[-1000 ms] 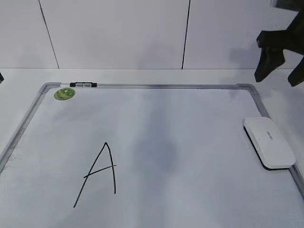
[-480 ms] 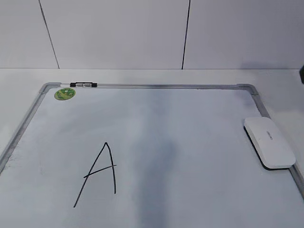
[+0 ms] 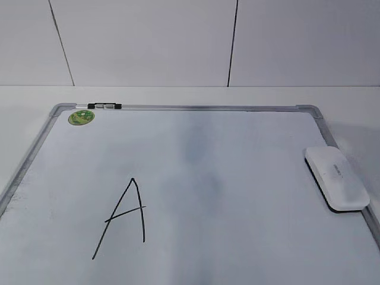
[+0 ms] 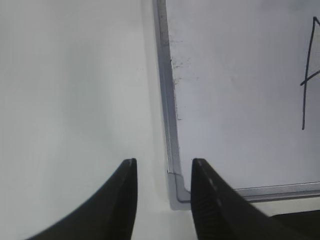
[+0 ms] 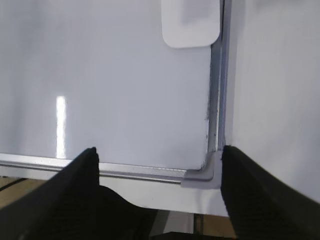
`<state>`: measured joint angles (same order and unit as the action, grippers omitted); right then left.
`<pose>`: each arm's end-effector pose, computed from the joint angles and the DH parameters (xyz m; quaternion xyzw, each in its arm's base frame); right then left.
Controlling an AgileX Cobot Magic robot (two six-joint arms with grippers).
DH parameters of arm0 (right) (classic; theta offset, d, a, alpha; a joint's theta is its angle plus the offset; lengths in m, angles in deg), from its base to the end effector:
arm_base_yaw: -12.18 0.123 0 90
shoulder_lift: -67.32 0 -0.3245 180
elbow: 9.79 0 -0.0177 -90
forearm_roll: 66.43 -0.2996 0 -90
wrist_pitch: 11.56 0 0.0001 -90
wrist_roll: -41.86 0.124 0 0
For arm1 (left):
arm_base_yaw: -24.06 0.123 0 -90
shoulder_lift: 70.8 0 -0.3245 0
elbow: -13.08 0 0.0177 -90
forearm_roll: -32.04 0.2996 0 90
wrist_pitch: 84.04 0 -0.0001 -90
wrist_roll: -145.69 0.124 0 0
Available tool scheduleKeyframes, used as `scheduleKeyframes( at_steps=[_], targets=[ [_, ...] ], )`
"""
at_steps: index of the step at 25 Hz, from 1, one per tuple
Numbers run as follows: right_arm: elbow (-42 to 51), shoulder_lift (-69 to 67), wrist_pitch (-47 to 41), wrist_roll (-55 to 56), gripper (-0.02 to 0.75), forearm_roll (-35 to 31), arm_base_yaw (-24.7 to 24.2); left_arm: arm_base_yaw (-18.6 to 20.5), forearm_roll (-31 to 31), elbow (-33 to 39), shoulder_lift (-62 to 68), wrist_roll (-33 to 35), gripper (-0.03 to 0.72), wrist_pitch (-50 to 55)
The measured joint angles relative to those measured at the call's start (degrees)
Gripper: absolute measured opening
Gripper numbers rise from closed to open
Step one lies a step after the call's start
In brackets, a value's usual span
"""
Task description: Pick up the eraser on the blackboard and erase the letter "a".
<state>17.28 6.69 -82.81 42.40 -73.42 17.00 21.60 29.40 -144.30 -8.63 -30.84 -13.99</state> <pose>0.1821 0.0297 0.3206 -0.0279 0.9810 0.0688 0.1793 0.1975 -0.0139 0.3426 0.0475 0.9746 -0.0209 0.2179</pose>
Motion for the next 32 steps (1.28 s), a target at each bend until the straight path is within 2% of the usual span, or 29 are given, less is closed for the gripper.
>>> scheduleKeyframes(
  at_steps=[13, 22, 32],
  targets=[
    [14.1, 27.1, 3.7, -1.9, 0.580, 0.6, 0.0, 0.0, -1.7, 16.1, -31.2, 0.0, 0.244, 0.5],
    [19.8, 46.2, 6.4, -5.2, 0.580, 1.3, 0.0, 0.0, -2.3, 21.7, -53.2, -0.1, 0.235, 2.5],
    [21.3, 52.0, 6.8, -7.1, 0.580, 1.6, 0.0, 0.0, -2.8, 24.9, -54.8, -0.1, 0.235, -2.7]
  ],
)
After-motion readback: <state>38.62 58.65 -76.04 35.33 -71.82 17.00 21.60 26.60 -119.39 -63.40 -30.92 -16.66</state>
